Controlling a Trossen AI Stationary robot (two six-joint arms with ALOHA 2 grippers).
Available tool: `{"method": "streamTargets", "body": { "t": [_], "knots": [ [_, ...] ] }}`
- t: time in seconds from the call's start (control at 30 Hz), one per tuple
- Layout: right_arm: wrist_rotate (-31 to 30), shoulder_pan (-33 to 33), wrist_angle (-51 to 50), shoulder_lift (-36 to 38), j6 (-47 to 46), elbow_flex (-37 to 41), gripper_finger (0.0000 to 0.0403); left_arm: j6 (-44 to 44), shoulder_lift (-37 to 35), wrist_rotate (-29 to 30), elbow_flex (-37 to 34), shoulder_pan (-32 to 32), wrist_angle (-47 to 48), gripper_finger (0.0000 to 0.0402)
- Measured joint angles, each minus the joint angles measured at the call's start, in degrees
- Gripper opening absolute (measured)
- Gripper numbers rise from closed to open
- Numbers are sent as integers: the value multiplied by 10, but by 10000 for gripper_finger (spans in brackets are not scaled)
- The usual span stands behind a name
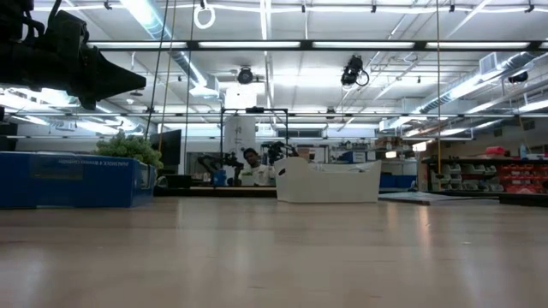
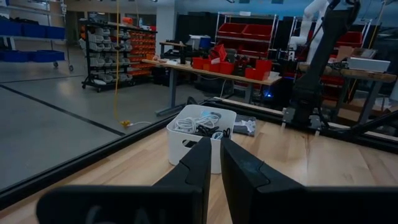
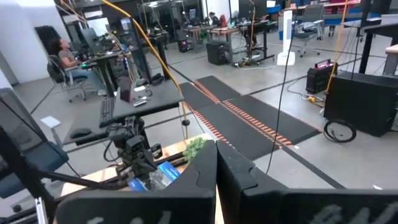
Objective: Pick and place USB-C Cables
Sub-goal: Return to Home Position
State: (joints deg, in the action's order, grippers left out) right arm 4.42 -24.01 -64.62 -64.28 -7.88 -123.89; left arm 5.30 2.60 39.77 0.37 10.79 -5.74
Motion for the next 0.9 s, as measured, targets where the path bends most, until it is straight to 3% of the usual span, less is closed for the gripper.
{"method": "streamTargets", "body": {
  "t": [0.27, 0.47, 0.7, 0.9],
  "knots": [
    [28, 0, -36, 48, -6, 0, 4, 0, 0, 0, 0, 0, 0, 43],
    [7, 0, -34, 100, -16, 31, 4, 0, 0, 0, 0, 0, 0, 43],
    [-18, -5, 15, 193, -46, 168, 4, 0, 0, 0, 0, 0, 0, 43],
    [3, -6, 136, 286, -91, 331, 4, 0, 0, 0, 0, 0, 0, 43]
  ]
}}
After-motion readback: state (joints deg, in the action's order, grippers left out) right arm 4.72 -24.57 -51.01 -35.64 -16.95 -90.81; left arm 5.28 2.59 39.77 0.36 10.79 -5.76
